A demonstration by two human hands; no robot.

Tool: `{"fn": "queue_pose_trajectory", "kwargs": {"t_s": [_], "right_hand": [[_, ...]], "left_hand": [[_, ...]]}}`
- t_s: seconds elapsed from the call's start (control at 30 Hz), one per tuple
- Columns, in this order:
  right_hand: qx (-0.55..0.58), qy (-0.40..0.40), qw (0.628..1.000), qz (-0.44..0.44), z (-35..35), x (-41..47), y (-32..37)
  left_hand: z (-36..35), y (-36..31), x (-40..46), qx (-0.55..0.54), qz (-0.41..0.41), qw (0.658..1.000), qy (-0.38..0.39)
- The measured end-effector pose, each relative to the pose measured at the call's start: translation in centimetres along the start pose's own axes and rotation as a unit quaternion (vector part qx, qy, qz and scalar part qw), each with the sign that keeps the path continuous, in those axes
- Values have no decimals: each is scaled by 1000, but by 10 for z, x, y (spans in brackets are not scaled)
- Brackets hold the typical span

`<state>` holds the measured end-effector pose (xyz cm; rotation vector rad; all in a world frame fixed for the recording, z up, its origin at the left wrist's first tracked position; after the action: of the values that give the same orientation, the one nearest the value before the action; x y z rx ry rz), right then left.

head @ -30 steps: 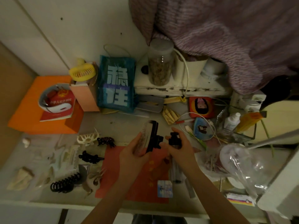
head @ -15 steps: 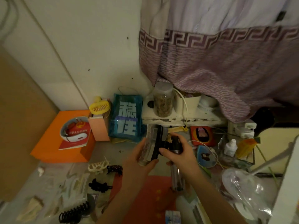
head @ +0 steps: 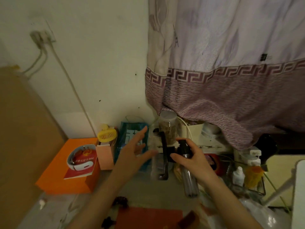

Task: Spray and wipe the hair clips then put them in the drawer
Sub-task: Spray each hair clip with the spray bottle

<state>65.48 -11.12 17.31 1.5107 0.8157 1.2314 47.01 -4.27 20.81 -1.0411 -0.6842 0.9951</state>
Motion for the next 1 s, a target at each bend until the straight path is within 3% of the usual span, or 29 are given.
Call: {"fn": "queue_pose_trajectory", "kwargs": {"t_s": [0.2, 0.37, 0.7, 1.0], "right_hand": [[-3, 60, 997, 44, 3, 15, 28], [1, 65, 996, 63, 3, 19, 43], [12, 15, 992, 124, 6, 24, 72], [-2, -50, 969, 244, 21, 28, 126]], "left_hand": [[23, -41, 23, 52, -34, 997, 38], [27, -55, 25, -8, -18, 999, 36], [35, -81, 19, -114, -19, 993, -22], [56, -116, 14, -121, -86, 988, -53]]}}
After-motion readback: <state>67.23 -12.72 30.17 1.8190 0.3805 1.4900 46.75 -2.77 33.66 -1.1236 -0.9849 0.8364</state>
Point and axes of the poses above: each hand's wrist, its own x-axis towards the middle knuckle, its own z-axis out of the back of the hand, y = z × x, the point moved 5 cm from there along x, towards the middle knuckle, and after that the axes turned 12 degrees about z, right-handed, at the moved point
